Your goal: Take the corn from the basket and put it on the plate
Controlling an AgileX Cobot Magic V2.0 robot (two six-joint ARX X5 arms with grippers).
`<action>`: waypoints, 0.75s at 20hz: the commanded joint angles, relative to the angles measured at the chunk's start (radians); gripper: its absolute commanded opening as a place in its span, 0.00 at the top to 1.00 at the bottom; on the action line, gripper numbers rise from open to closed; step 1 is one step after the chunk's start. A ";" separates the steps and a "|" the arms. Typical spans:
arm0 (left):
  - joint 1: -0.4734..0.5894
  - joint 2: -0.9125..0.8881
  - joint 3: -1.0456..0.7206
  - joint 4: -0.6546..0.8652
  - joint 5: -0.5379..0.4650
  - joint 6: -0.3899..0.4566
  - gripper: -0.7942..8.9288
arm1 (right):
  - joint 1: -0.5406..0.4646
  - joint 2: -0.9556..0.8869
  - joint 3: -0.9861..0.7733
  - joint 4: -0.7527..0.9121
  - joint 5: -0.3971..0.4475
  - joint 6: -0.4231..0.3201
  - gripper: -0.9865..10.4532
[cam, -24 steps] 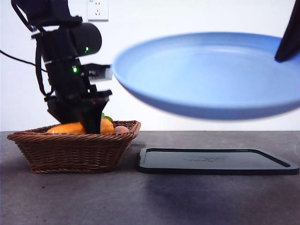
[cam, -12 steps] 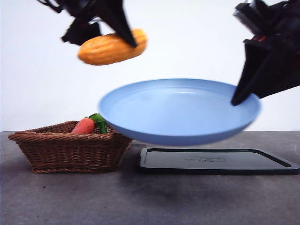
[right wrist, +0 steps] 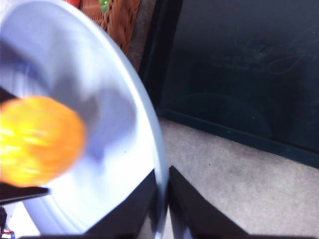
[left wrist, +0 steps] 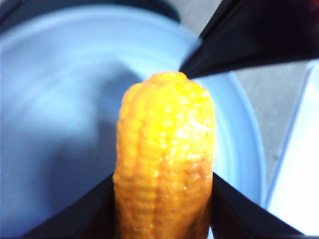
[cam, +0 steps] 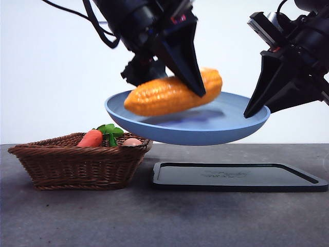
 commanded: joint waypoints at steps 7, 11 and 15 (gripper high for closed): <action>-0.019 0.029 0.017 0.008 -0.021 0.021 0.52 | 0.003 0.006 0.019 0.014 -0.019 0.011 0.91; -0.019 0.029 0.017 0.006 -0.021 0.009 0.49 | 0.003 0.006 0.019 0.014 -0.019 0.010 0.91; -0.019 0.024 0.017 -0.003 -0.021 0.002 0.49 | 0.003 0.006 0.019 0.013 -0.019 0.010 0.91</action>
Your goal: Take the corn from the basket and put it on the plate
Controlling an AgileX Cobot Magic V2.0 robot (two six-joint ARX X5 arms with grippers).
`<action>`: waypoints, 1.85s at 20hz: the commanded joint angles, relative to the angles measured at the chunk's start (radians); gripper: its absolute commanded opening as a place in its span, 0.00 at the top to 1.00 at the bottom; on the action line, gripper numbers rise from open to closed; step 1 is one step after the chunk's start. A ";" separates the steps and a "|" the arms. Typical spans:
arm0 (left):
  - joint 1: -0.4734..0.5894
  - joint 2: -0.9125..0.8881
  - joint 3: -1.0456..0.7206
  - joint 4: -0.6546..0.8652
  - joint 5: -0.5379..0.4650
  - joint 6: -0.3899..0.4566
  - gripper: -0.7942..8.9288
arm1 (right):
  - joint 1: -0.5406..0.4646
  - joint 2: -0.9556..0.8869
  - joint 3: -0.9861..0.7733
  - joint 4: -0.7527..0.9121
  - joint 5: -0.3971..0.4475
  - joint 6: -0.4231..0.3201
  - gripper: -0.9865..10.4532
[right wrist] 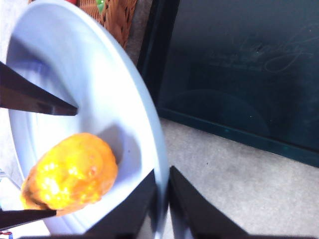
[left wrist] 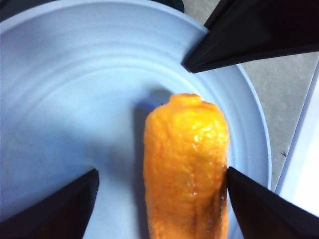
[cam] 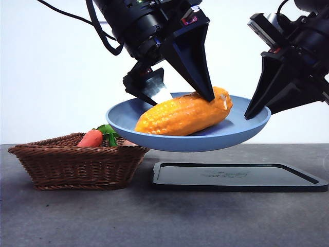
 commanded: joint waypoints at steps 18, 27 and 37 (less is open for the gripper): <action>0.020 -0.303 0.095 -0.051 -0.006 -0.016 0.49 | -0.045 0.010 0.019 0.053 -0.010 0.010 0.91; 0.026 -0.428 0.095 -0.053 -0.006 -0.053 0.49 | -0.237 0.165 0.123 0.092 -0.004 0.010 0.91; 0.026 -0.437 0.095 -0.055 -0.006 -0.071 0.49 | -0.277 0.429 0.156 0.186 -0.005 0.003 0.91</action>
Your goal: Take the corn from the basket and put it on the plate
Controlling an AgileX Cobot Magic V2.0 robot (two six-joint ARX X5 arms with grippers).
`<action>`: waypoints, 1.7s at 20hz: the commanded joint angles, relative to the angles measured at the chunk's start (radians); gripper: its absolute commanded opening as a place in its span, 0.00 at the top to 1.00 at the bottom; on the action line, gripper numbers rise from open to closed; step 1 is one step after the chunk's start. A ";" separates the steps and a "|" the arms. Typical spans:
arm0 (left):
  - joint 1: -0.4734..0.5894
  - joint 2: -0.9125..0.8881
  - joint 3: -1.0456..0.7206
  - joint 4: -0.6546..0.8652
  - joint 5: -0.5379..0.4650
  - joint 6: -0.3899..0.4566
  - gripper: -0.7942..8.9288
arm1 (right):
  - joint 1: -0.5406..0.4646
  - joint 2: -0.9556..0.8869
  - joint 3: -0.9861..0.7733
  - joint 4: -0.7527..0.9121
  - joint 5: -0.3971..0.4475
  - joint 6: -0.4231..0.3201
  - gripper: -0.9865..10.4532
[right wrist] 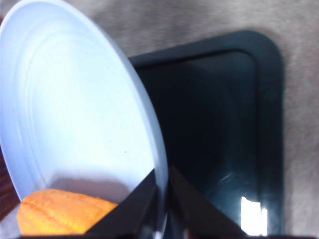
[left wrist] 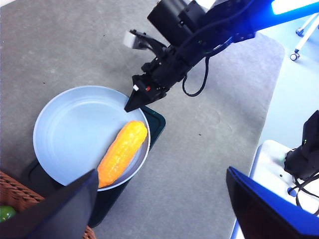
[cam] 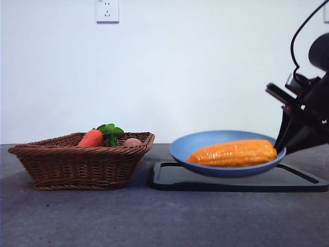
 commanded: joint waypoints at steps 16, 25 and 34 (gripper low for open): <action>-0.005 0.004 0.025 0.007 -0.001 -0.016 0.49 | -0.003 0.063 0.022 -0.018 -0.019 -0.020 0.73; -0.005 0.004 0.025 0.002 -0.001 -0.016 0.49 | -0.015 -0.352 0.022 -0.270 -0.019 -0.156 0.73; -0.005 0.004 0.025 -0.078 -0.001 -0.016 0.54 | 0.138 -0.813 0.022 -0.702 -0.014 -0.256 0.75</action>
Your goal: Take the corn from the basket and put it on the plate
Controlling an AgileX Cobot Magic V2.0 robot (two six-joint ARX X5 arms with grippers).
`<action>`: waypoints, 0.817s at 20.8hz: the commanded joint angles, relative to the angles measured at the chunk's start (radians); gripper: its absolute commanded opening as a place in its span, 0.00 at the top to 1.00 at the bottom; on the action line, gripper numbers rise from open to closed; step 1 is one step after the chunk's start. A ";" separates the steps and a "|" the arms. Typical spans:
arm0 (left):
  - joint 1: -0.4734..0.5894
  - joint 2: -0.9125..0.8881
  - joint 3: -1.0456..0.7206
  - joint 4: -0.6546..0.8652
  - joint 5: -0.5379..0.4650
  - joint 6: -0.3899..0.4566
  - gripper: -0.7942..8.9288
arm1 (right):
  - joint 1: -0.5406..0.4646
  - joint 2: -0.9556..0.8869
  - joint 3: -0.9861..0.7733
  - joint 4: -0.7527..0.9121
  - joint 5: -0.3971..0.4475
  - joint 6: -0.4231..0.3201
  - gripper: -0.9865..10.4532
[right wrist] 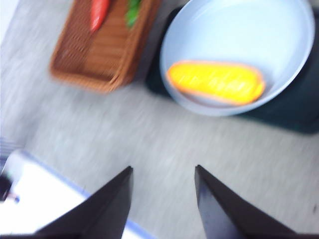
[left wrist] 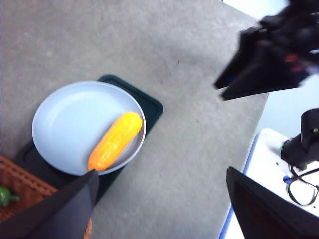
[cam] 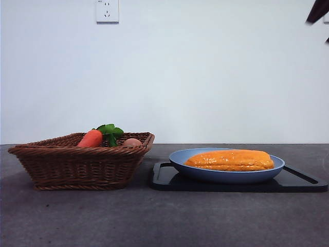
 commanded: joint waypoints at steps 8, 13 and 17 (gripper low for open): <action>-0.006 0.005 0.025 -0.105 0.000 -0.008 0.91 | 0.040 -0.097 0.016 -0.086 -0.001 -0.080 0.91; -0.006 0.005 0.025 -0.117 0.000 -0.008 0.91 | 0.042 -0.097 0.016 -0.083 -0.001 -0.080 0.91; -0.006 0.005 0.025 -0.116 0.000 -0.008 0.91 | 0.042 -0.097 0.016 -0.081 -0.001 -0.076 0.91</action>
